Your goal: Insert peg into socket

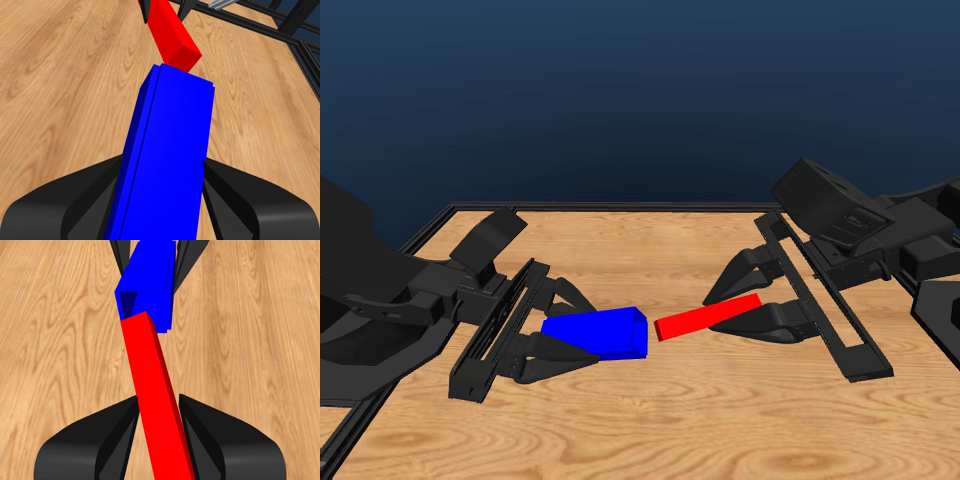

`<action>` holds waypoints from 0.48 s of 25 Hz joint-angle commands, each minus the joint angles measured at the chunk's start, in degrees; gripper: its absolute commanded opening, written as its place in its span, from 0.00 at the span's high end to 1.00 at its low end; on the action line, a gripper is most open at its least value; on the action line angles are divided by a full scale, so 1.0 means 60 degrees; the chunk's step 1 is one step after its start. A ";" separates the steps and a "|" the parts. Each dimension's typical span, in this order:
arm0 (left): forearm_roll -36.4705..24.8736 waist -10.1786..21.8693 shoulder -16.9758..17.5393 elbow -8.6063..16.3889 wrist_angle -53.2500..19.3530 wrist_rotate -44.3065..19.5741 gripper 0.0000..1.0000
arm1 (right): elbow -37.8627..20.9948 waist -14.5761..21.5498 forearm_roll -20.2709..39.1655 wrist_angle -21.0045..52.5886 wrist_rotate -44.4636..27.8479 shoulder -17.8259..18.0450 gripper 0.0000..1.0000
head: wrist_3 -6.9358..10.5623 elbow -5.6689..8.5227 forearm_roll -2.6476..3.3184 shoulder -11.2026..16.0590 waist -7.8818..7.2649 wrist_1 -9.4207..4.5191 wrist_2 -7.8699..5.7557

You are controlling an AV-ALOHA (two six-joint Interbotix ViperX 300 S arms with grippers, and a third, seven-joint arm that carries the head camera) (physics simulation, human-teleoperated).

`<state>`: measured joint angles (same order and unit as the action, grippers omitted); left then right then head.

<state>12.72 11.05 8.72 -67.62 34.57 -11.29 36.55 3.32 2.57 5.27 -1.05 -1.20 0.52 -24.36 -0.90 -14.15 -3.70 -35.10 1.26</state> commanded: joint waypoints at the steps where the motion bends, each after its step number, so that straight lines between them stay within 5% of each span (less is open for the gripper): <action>1: -0.0023 0.0023 0.0043 0.0223 0.0312 0.0020 1.00 | -0.0433 -0.0023 0.0156 0.0124 -0.0092 -0.0004 1.00 | 0.0029 0.0097 0.0000 -0.0044 -0.0052 0.0008 -0.0040; 12: -0.0292 -0.0102 -0.0435 0.0393 0.0348 -0.0239 1.00 | -0.1082 0.0002 0.0079 0.0131 -0.0192 0.0781 1.00 | 0.0075 0.0110 0.0000 -0.0013 -0.0123 -0.0080 -0.0099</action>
<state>11.52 10.76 6.93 -66.50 35.03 -12.24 32.07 3.38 3.07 7.30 -2.16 3.74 0.84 -24.36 -0.88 -14.04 -4.36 -35.83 0.76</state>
